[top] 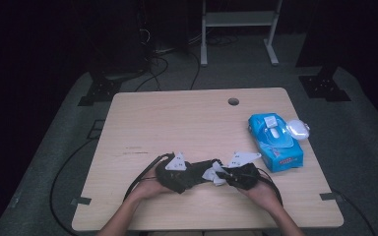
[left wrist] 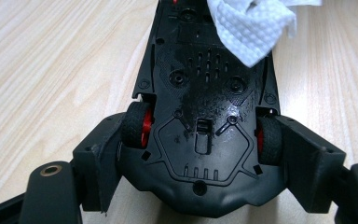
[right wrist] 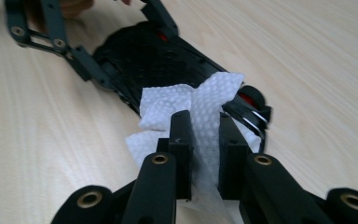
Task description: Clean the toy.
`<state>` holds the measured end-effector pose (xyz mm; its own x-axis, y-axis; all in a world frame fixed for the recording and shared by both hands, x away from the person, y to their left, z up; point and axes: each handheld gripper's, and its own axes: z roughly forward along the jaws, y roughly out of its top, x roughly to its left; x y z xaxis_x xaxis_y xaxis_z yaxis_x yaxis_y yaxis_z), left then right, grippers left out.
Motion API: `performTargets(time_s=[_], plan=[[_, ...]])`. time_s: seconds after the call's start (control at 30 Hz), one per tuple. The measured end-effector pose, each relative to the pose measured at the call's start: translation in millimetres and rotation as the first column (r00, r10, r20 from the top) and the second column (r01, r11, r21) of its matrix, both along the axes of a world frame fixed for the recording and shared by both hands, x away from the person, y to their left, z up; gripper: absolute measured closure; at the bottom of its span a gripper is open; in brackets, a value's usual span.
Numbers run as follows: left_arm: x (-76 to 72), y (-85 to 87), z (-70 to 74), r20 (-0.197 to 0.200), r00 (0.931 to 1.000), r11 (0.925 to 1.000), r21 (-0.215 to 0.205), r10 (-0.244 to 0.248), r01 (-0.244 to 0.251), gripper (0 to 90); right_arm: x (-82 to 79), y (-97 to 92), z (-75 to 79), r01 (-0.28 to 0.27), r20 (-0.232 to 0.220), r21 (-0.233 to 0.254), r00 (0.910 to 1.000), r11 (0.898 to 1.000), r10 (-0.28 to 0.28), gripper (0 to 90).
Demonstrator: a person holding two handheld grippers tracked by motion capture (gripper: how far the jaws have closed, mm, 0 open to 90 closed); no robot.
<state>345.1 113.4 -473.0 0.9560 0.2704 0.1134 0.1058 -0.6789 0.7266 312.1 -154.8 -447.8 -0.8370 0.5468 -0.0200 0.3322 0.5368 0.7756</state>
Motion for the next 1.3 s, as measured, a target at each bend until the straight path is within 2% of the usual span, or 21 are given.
performTargets(time_s=[0.07,0.17,0.23,0.4,0.47,0.53,0.6,0.67,0.8,0.93,1.03,1.13,1.2,1.3], plan=[[-0.2,0.1,-0.2,0.002,1.0000,1.0000,-0.001,-0.002,0.002,23.7,-0.1,1.2,0.5,-0.009,-0.009,0.001,0.9999,1.000,0.009,79.1],[1.2,1.1,-0.6,-0.023,0.9997,0.9998,-0.018,0.003,-0.003,23.8,4.5,1.0,2.4,-0.006,-0.018,0.003,0.9998,1.000,0.006,79.1],[0.9,1.3,-0.8,-0.015,0.9999,0.9999,-0.012,-0.001,0.001,23.9,8.6,6.1,3.9,0.001,-0.004,0.001,1.0000,1.000,-0.001,79.1],[0.2,1.9,-1.1,-0.025,0.9996,0.9997,-0.023,-0.009,0.009,23.9,18.0,20.2,5.6,0.023,0.019,-0.011,0.9996,1.000,-0.023,79.1],[0.8,3.0,-0.8,-0.027,0.9996,0.9996,-0.026,-0.010,0.010,23.9,20.1,16.3,5.8,0.038,0.025,-0.020,0.9990,0.999,-0.037,79.1],[0.9,3.6,-0.6,-0.026,0.9996,0.9996,-0.025,-0.013,0.012,23.9,21.2,6.3,5.2,0.078,0.032,-0.026,0.9965,0.997,-0.077,79.1],[0.9,3.2,-0.6,-0.024,0.9996,0.9996,-0.026,-0.013,0.013,23.9,21.8,-3.7,3.9,0.117,0.017,-0.008,0.9930,0.993,-0.117,79.2],[0.7,2.1,-0.6,-0.026,0.9996,0.9996,-0.027,-0.013,0.012,23.9,21.2,-4.0,3.1,0.127,0.014,0.003,0.9918,0.992,-0.127,79.1],[1.0,1.8,-0.1,-0.030,0.9995,0.9995,-0.031,-0.012,0.011,23.9,24.7,18.1,3.4,0.086,0.021,0.015,0.9961,0.996,-0.086,79.1],[2.4,4.8,-0.1,-0.029,0.9996,0.9995,-0.031,-0.007,0.006,24.0,32.6,31.5,4.5,0.076,0.022,0.012,0.9968,0.997,-0.076,79.1],[2.5,7.7,-0.2,-0.030,0.9995,0.9995,-0.032,-0.008,0.007,24.0,34.3,20.9,5.3,0.104,0.026,-0.006,0.9942,0.995,-0.104,79.2],[2.7,7.6,-0.6,-0.024,0.9996,0.9997,-0.021,-0.011,0.011,24.0,29.6,2.2,4.7,0.135,-0.005,0.017,0.9908,0.991,-0.135,79.2],[2.3,6.1,-0.7,-0.026,0.9997,0.9997,-0.026,-0.006,0.005,23.9,24.0,1.7,4.2,0.116,-0.005,0.019,0.9932,0.993,-0.116,79.3],[1.3,5.2,0.4,-0.016,0.9998,0.9999,-0.013,-0.007,0.007,24.0,10.6,6.3,3.5,0.071,0.013,-0.011,0.9974,0.997,-0.070,79.3]])
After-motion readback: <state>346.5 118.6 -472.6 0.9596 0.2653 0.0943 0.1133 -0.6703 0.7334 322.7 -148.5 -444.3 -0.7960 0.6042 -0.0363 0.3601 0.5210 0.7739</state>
